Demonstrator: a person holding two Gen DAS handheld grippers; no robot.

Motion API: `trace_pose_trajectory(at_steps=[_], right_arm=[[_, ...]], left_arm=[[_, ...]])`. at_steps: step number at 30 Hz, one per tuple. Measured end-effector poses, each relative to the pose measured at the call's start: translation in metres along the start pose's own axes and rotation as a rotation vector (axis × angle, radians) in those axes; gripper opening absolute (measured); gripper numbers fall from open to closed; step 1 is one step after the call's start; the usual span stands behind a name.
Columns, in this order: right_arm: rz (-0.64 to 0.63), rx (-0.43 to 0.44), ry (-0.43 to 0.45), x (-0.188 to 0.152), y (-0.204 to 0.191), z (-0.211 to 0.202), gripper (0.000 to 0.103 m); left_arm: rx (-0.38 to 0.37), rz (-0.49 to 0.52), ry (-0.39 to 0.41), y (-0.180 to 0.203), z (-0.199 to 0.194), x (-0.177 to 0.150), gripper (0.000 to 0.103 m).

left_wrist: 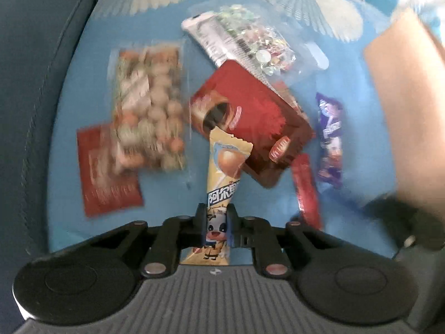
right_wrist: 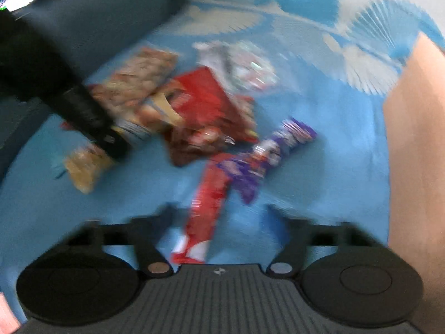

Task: Organize snacks
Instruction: 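Grasp the yellow snack with the left tool while the right tool grasps the red stick, then lift both held snacks and carry them over the open cardboard box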

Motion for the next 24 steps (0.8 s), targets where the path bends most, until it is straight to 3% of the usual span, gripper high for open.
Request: trace_pose_trajectory(at_steps=[6, 16, 24], right_arm=[[-0.003, 0.02, 0.037, -0.015, -0.013, -0.022, 0.021], [0.042, 0.019, 0.17, -0.019, -0.019, -0.1, 0.021], [-0.001, 0.027, 0.212, -0.035, -0.047, -0.154, 0.021]], left_arm=[[-0.079, -0.065, 0.043, -0.023, -0.01, -0.037, 0.014], [-0.09, -0.118, 0.149, -0.019, -0.066, -0.088, 0.014], [-0.082, -0.113, 0.208, -0.004, -0.101, -0.149, 0.014]])
Point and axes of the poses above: each gripper's, at about its wrist camera, not at the fingertips, and z roughly the way its jaws point, y to its right, x to its top, the point moved 1 cm from there along z, roughly the way its jaws point, and after that the axes turned 12 degrees about -y, right-handed, at the moved point
